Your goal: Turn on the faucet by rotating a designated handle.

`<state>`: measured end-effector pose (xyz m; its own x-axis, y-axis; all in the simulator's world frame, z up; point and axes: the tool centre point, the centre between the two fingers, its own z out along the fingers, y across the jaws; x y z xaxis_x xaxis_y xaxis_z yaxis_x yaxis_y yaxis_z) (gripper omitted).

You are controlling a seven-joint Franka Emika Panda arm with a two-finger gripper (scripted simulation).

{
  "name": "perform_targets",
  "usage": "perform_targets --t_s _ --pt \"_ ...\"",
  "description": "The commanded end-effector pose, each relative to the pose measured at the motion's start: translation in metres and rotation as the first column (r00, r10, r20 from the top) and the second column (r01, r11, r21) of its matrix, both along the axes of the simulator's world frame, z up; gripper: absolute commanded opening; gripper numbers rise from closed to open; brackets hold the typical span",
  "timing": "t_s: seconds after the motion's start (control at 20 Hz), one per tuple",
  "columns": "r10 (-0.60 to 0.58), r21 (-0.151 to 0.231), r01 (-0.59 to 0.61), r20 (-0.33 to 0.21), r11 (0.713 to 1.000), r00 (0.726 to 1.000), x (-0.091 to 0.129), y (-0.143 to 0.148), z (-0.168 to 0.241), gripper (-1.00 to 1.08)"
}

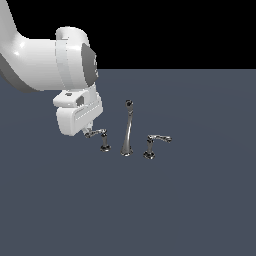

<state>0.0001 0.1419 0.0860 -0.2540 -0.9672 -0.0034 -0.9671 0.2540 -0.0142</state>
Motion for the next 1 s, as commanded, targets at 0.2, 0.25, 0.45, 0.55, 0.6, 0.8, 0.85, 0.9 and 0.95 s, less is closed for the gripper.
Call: perform_targets --t_s 0.2,0.25,0.45,0.55,0.6,0.8,0.85,0.9,0.95 --pt "0.0 0.0 0.0 -0.014 1.0 1.0 -0.026 -0.001 0.0 -1.0" --pt "0.0 0.0 0.0 -0.014 1.0 1.0 -0.026 -0.001 0.0 -1.0" --pt "0.007 0.001 -0.007 -0.012 1.0 1.0 -0.03 -0.004 0.0 -1.0" --pt "0.006 0.001 -0.006 -0.013 1.0 1.0 -0.035 -0.011 0.0 -1.0" --pt "0.005 0.001 -0.005 -0.013 1.0 1.0 -0.038 -0.014 0.0 -1.0" --pt "0.003 0.001 -0.003 -0.014 1.0 1.0 -0.048 -0.027 0.0 -1.0" --pt "0.002 0.001 -0.002 -0.014 1.0 1.0 -0.051 -0.03 0.0 -1.0" --pt "0.001 0.001 -0.001 -0.014 1.0 1.0 -0.053 -0.033 0.0 -1.0" --pt "0.001 0.0 -0.001 -0.014 1.0 1.0 -0.056 -0.036 0.0 -1.0"
